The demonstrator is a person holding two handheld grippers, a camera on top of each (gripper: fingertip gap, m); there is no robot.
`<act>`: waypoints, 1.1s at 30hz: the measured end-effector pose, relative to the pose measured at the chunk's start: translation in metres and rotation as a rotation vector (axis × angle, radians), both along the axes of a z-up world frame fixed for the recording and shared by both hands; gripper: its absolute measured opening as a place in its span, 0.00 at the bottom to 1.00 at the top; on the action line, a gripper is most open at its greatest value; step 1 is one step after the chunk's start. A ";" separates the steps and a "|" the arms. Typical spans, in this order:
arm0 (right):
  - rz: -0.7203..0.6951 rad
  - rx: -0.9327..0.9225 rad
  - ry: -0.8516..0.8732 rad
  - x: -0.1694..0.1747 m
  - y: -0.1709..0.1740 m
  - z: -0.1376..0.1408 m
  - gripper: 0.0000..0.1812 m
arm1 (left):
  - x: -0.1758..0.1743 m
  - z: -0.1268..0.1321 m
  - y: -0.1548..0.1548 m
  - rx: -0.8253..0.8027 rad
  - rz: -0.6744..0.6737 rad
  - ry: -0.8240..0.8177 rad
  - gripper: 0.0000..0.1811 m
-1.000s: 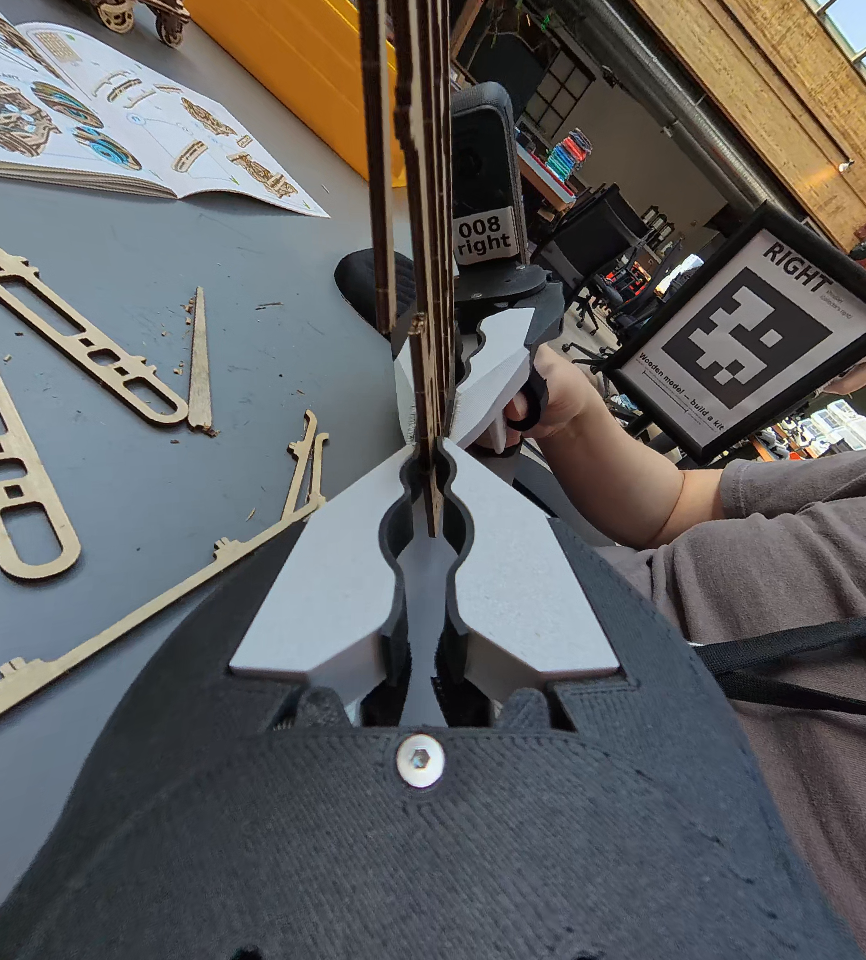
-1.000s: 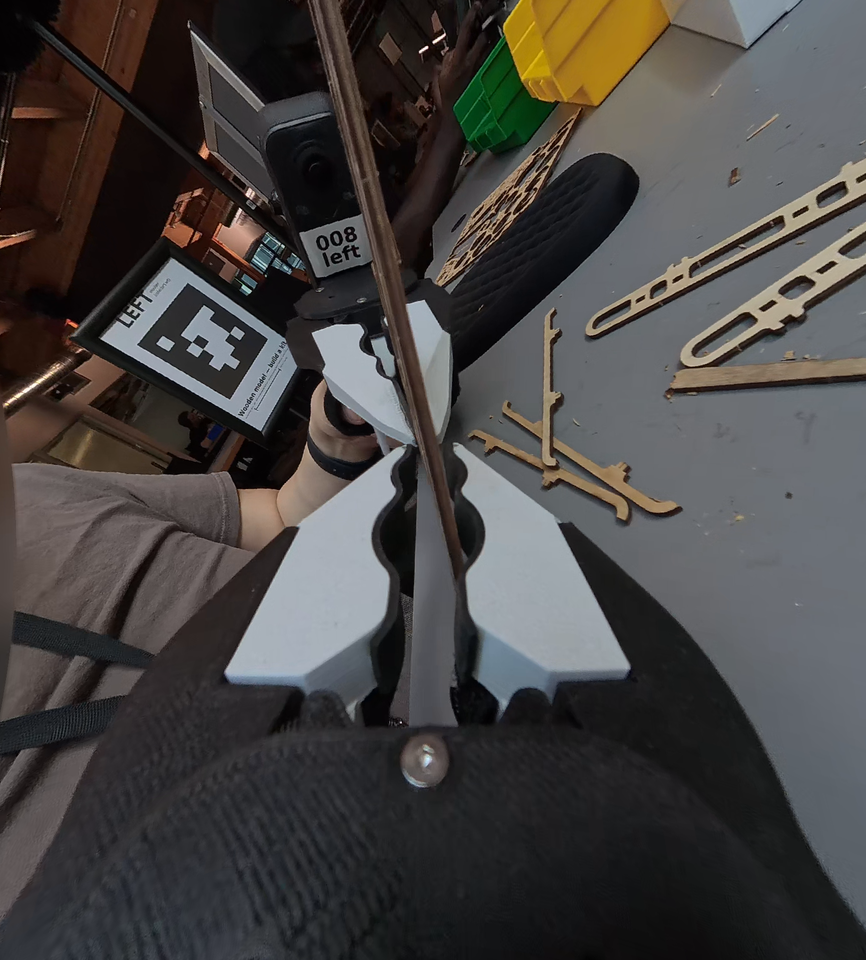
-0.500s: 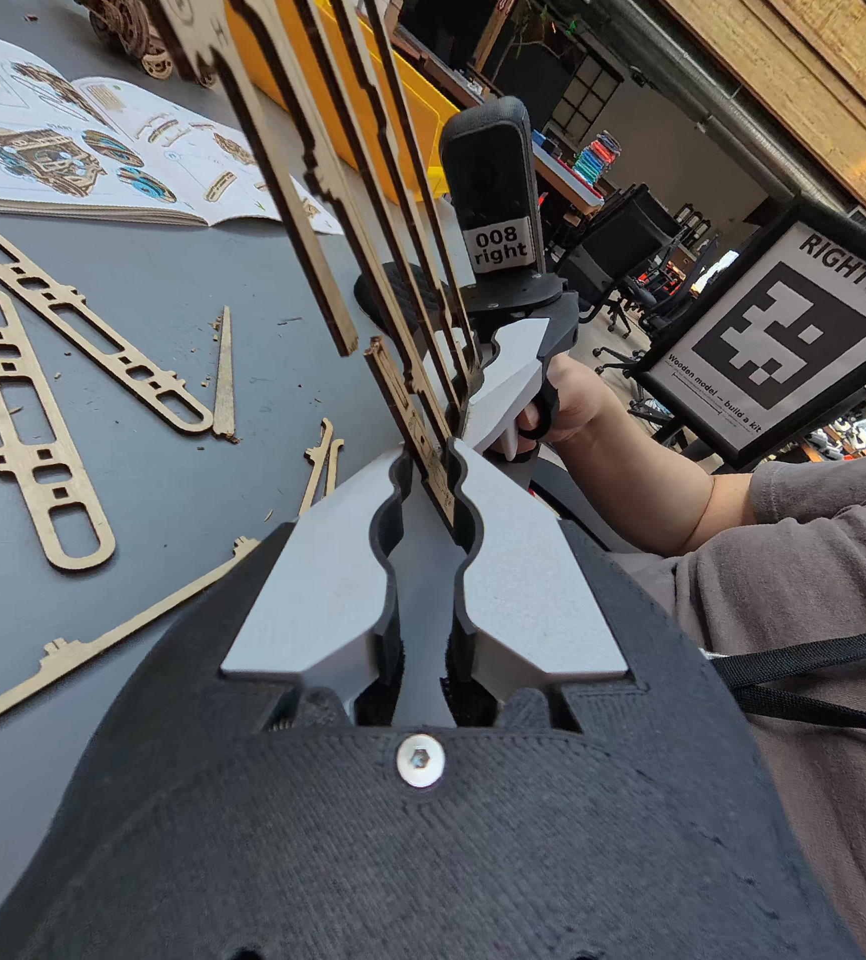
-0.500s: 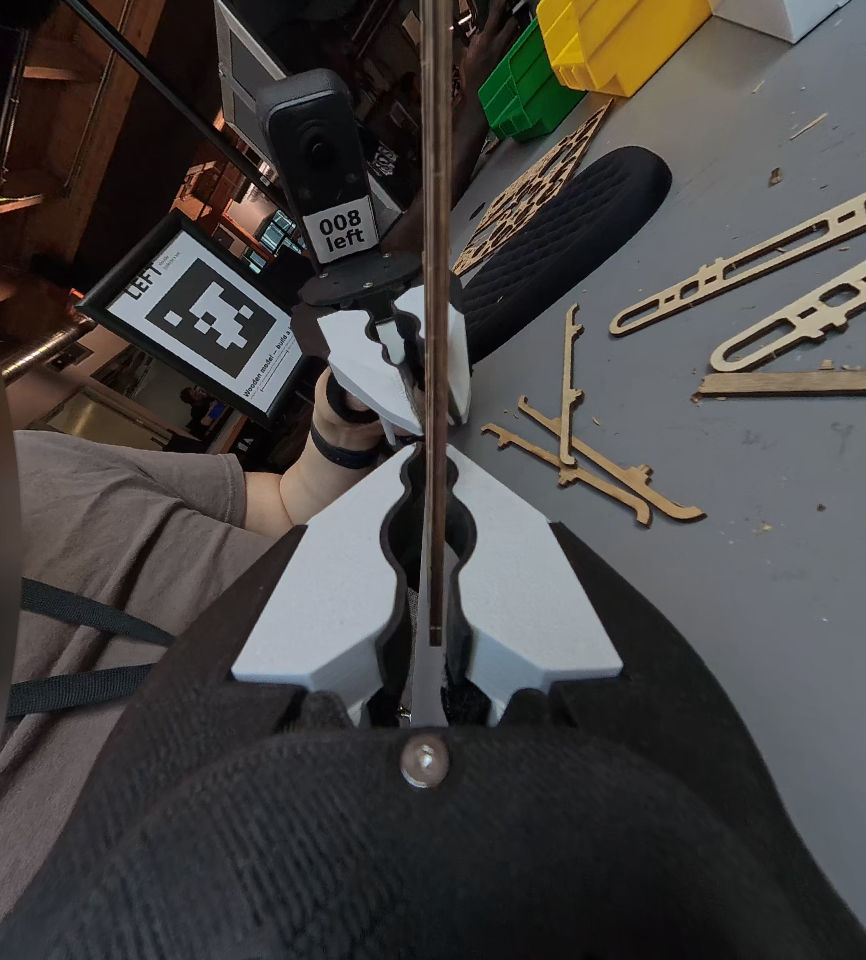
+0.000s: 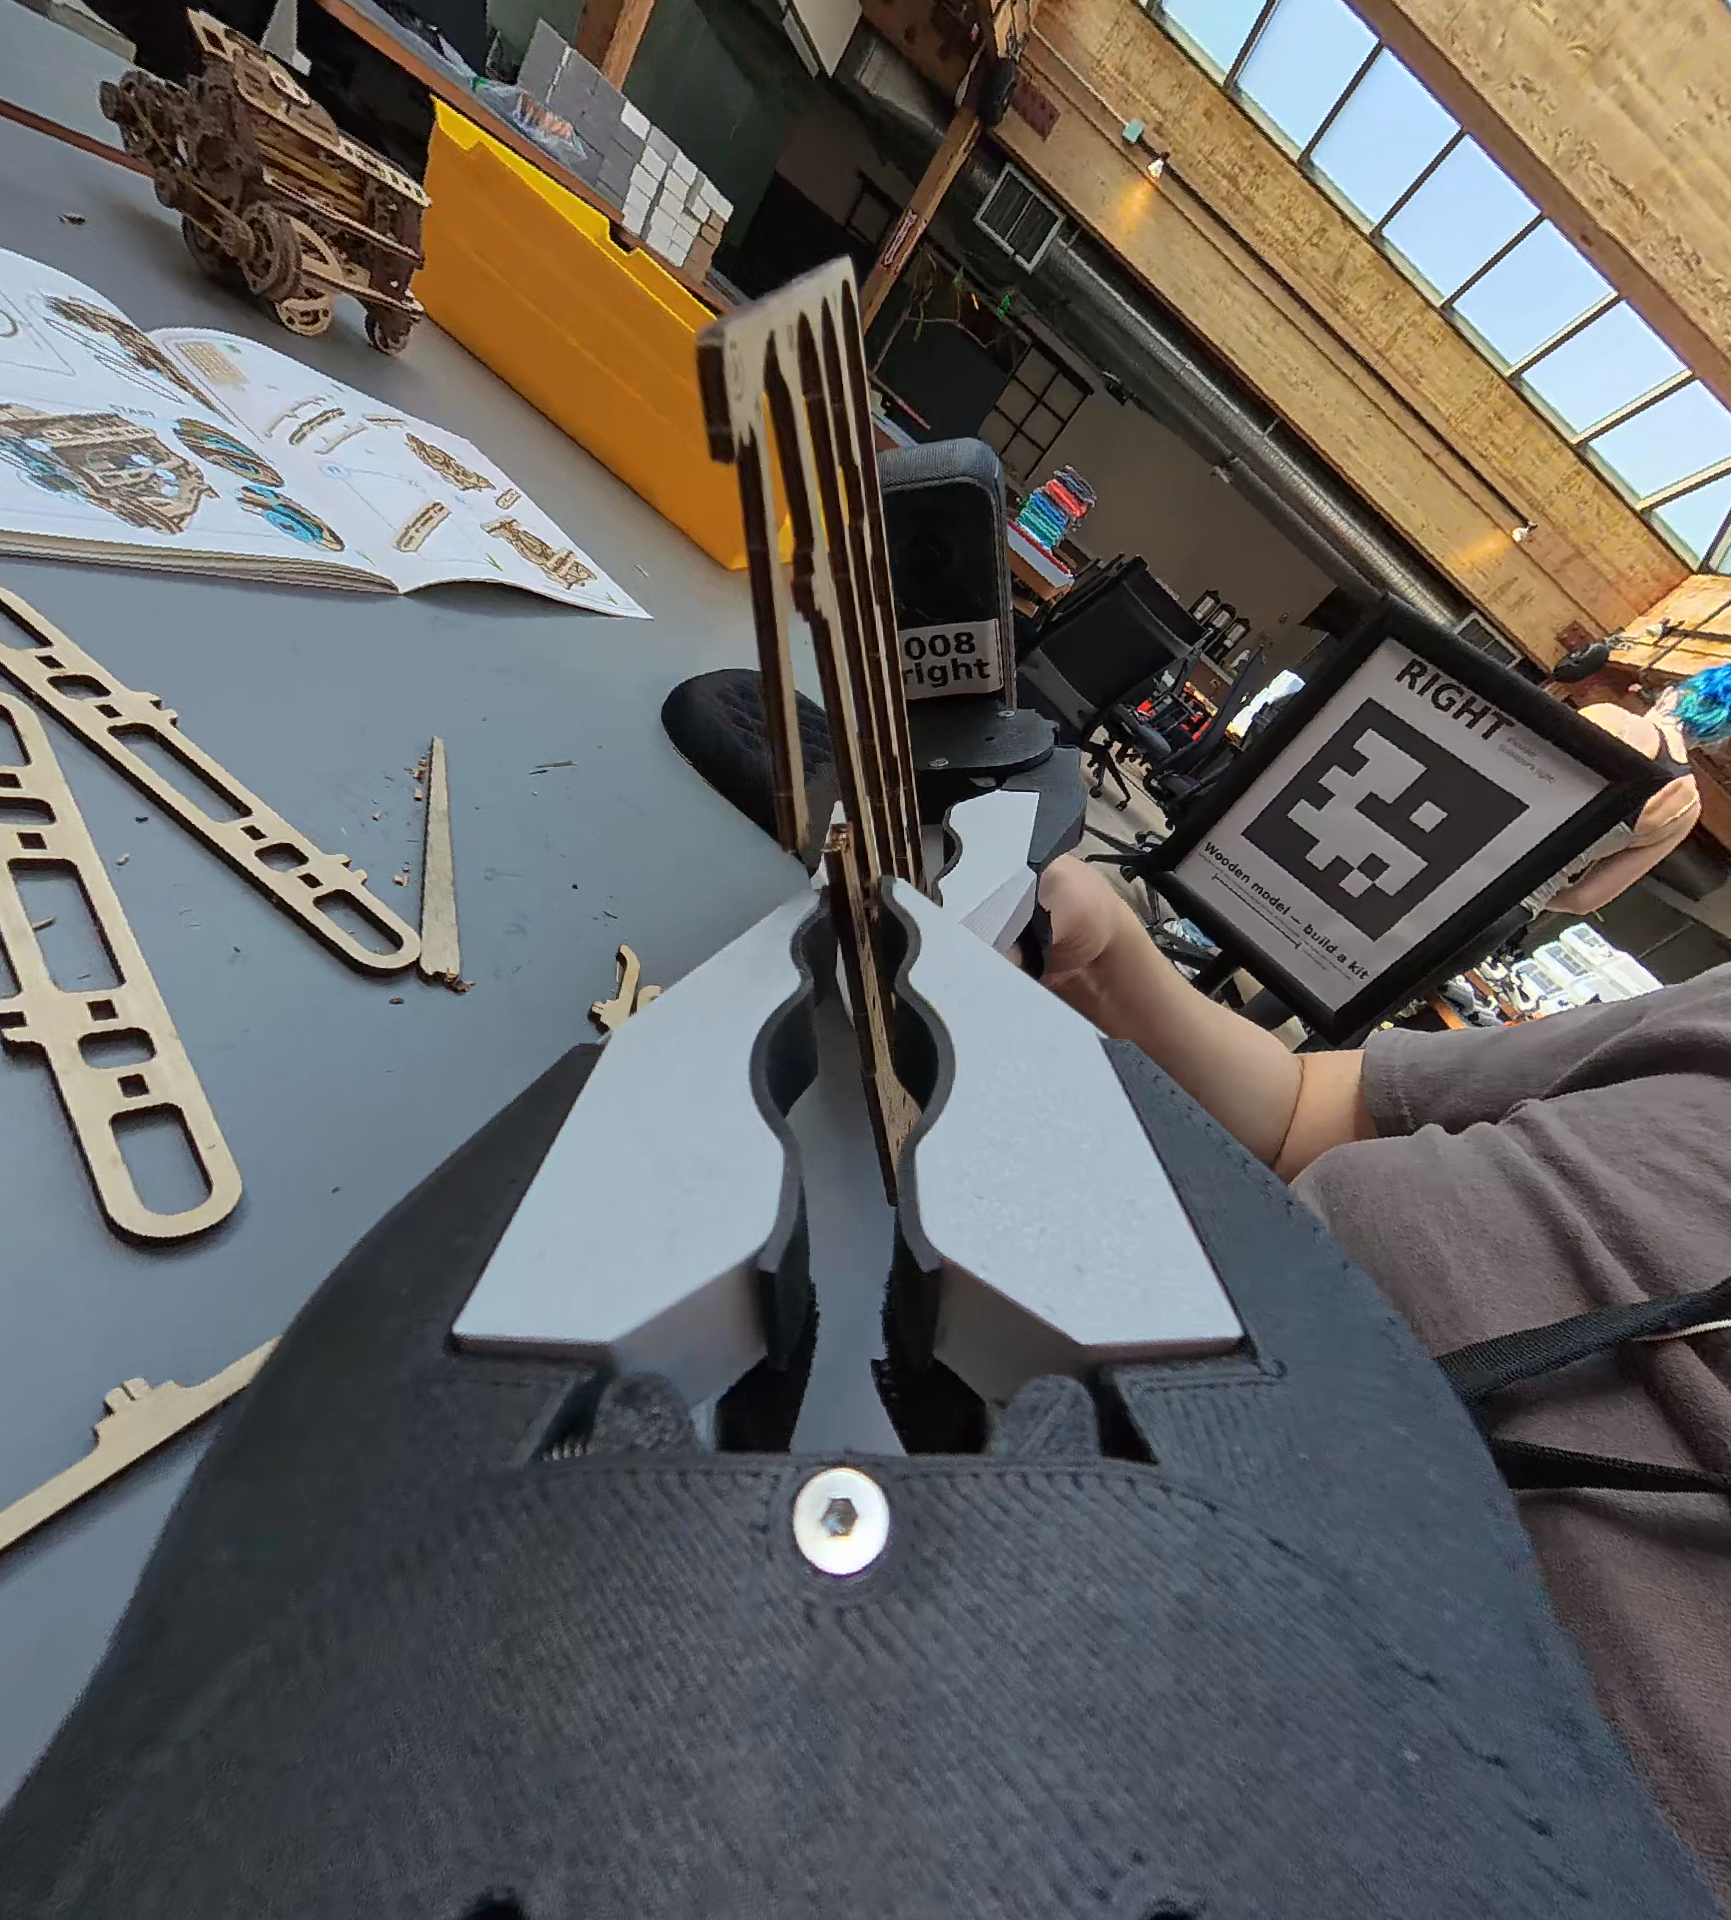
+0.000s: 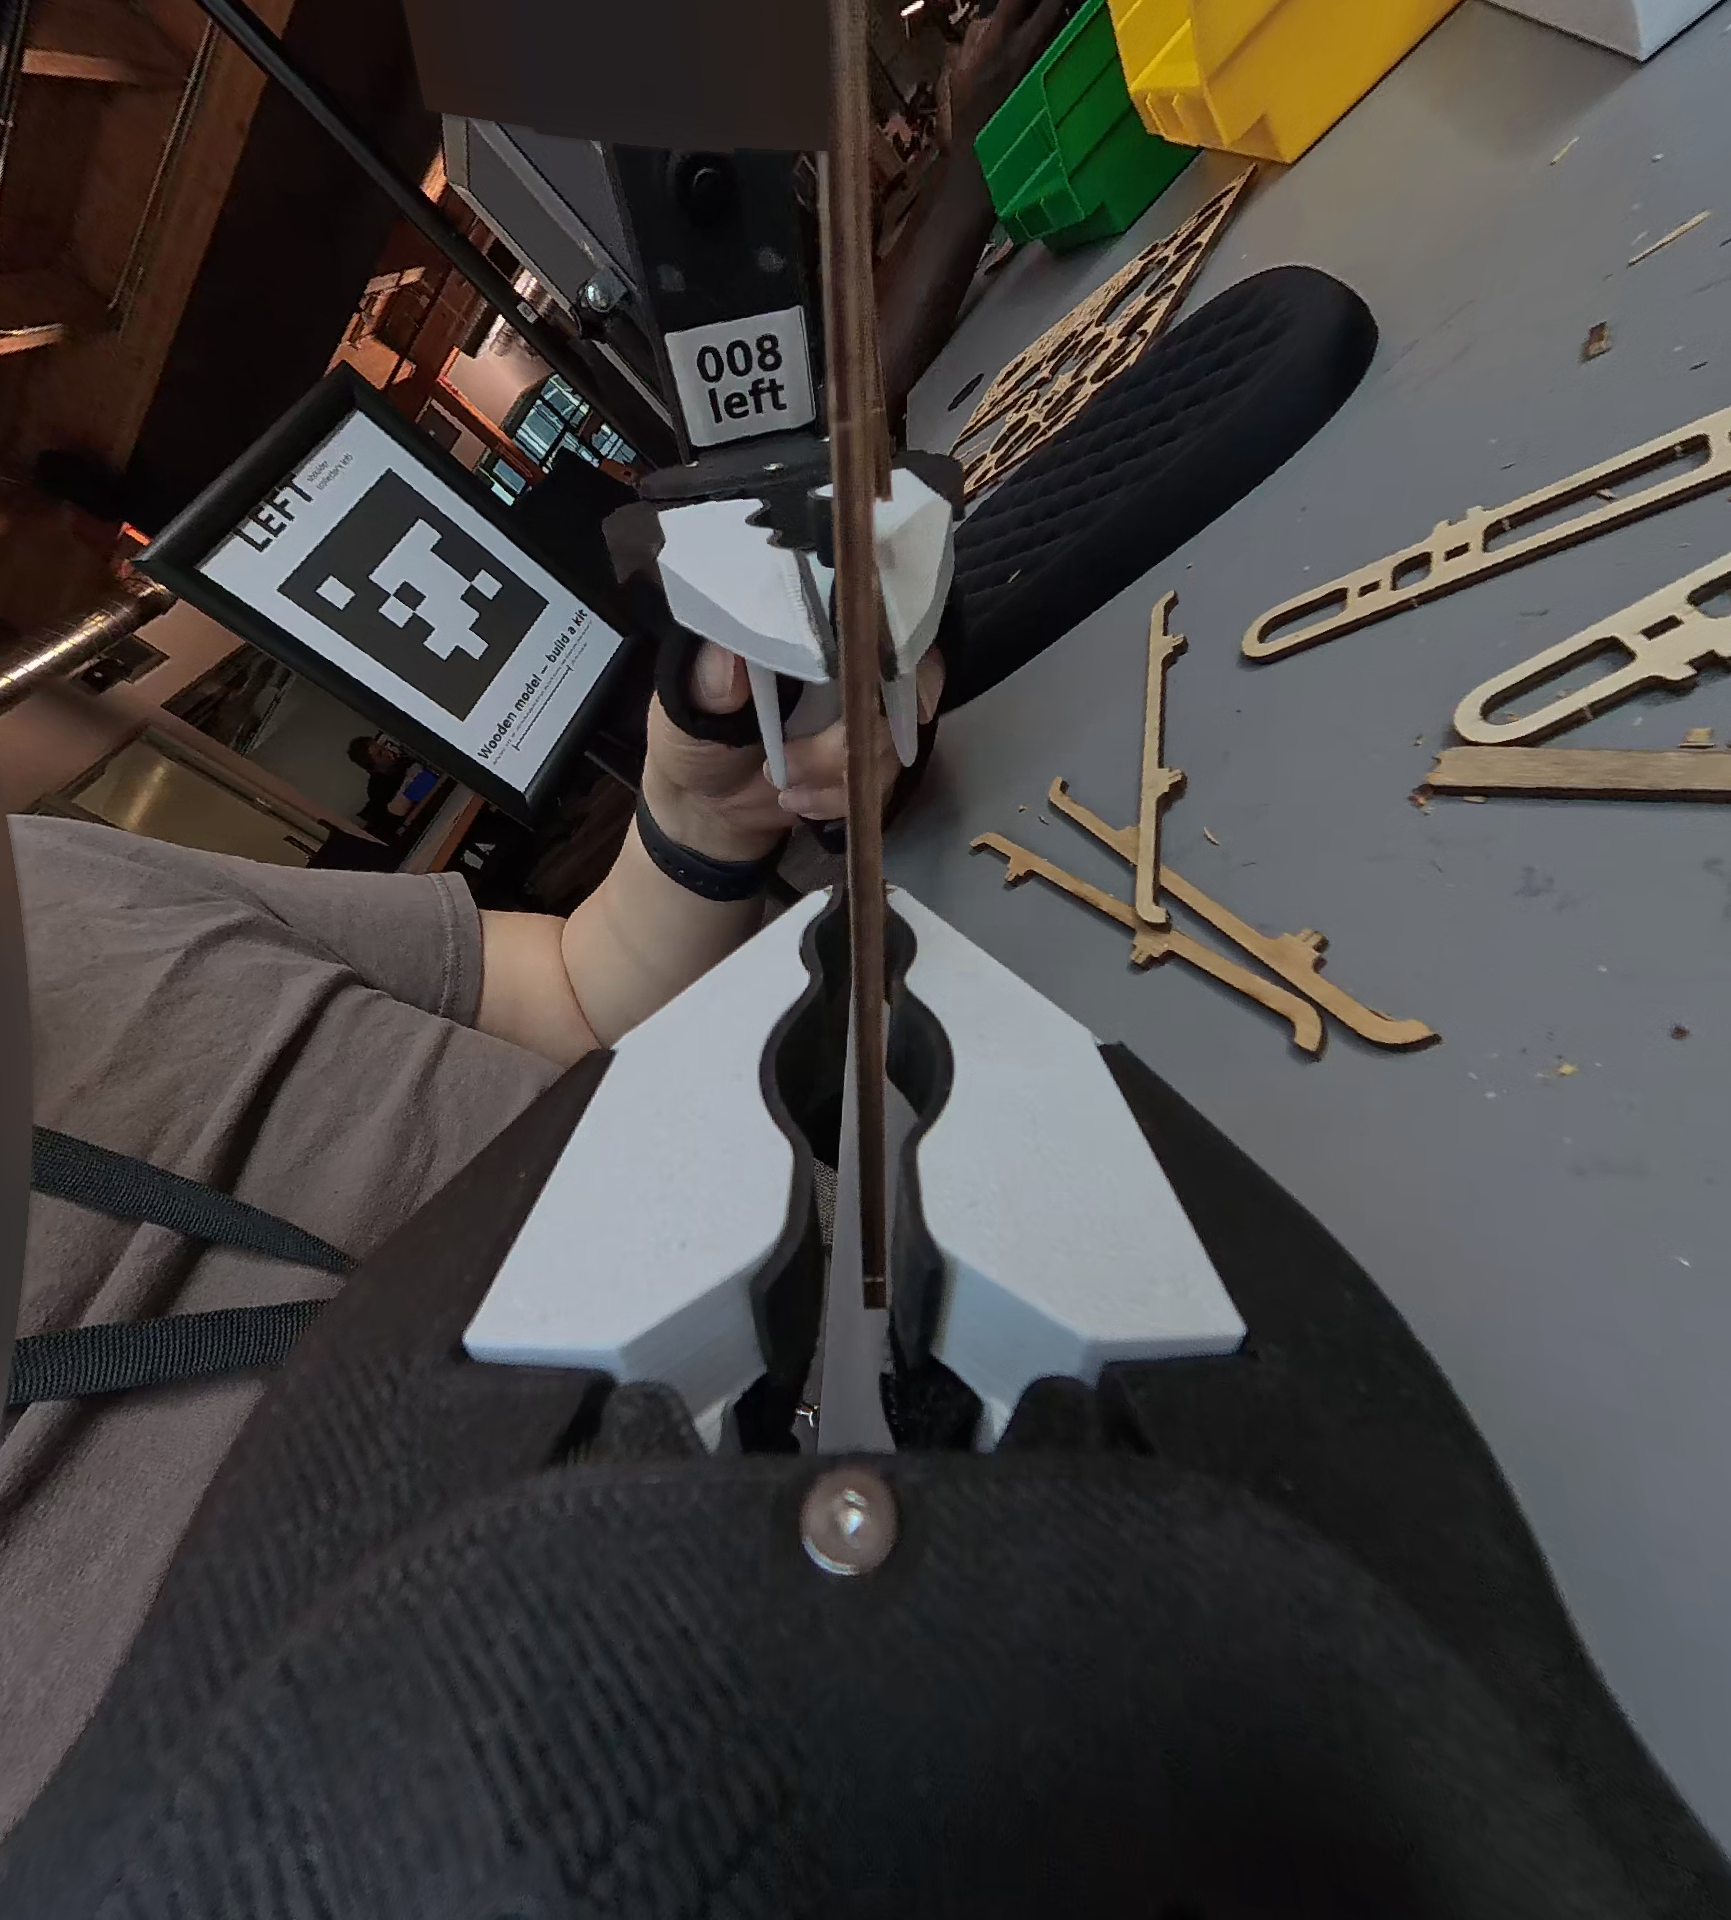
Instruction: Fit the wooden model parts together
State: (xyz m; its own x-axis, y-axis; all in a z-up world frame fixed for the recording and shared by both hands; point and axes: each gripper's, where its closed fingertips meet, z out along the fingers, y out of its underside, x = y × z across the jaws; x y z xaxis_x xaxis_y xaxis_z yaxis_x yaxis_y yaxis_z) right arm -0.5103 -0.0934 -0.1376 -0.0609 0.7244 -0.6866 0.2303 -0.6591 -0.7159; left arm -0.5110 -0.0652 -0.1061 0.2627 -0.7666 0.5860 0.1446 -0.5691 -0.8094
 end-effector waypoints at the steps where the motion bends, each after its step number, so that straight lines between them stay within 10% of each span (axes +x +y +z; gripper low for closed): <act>1: 0.004 0.006 -0.004 0.000 -0.001 0.000 0.00 | 0.000 -0.001 -0.001 -0.004 -0.005 -0.003 0.01; 33: -0.021 0.000 0.032 0.004 0.019 0.007 0.00 | 0.014 -0.025 -0.009 0.062 -0.023 0.191 0.01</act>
